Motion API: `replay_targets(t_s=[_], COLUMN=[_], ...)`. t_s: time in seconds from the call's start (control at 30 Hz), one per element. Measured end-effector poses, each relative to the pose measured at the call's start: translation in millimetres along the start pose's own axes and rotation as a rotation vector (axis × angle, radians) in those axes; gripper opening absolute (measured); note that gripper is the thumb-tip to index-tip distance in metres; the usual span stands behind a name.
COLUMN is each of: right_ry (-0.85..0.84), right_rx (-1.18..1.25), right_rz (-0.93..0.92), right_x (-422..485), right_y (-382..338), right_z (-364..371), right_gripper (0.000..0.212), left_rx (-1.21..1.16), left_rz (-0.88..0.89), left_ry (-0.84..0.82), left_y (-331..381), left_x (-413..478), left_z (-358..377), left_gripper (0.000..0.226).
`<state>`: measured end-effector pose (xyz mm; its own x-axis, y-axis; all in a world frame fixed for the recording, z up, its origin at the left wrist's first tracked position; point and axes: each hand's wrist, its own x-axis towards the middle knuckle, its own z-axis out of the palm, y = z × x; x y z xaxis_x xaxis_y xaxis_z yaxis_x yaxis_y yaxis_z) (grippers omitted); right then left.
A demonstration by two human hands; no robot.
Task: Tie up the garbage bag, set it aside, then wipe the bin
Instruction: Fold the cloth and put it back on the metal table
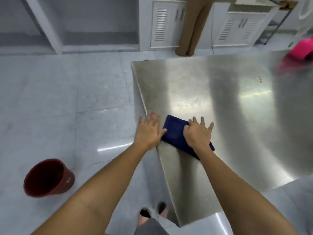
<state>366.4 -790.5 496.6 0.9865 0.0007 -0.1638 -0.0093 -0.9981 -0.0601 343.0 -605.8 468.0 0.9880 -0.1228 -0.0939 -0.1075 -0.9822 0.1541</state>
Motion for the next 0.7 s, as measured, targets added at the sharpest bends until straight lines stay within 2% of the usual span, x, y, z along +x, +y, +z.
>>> replay_targets(t_s=[0.07, 0.17, 0.23, 0.4, 0.53, 0.7], right_ry=[0.013, -0.019, -0.065, -0.204, -0.302, -0.416], right_rx=[0.016, -0.037, -0.069, -0.122, -0.091, -0.017], right_rz=[-0.083, -0.343, -0.429, -0.689, -0.788, -0.676], right_x=[8, 12, 7, -31, -55, -45], right_y=[-47, -135, -183, -332, -442, -561], right_z=[-8, -6, 1, 67, 159, 322], right_gripper=[0.055, 0.057, 0.06, 0.064, 0.067, 0.073], left_rx=[-0.008, 0.008, 0.014, -0.051, -0.085, 0.018], left_rz=[-0.182, -0.372, -0.487, -0.836, -0.947, -0.91], left_ry=[-0.019, -0.025, -0.051, -0.147, -0.25, -0.34], left_y=[-49, -141, -189, -315, -413, -552], left_x=[-15, -56, -87, -200, -261, -286], left_z=[-8, -13, -10, 23, 77, 203], left_gripper=[0.07, 0.067, 0.065, 0.063, 0.063, 0.062])
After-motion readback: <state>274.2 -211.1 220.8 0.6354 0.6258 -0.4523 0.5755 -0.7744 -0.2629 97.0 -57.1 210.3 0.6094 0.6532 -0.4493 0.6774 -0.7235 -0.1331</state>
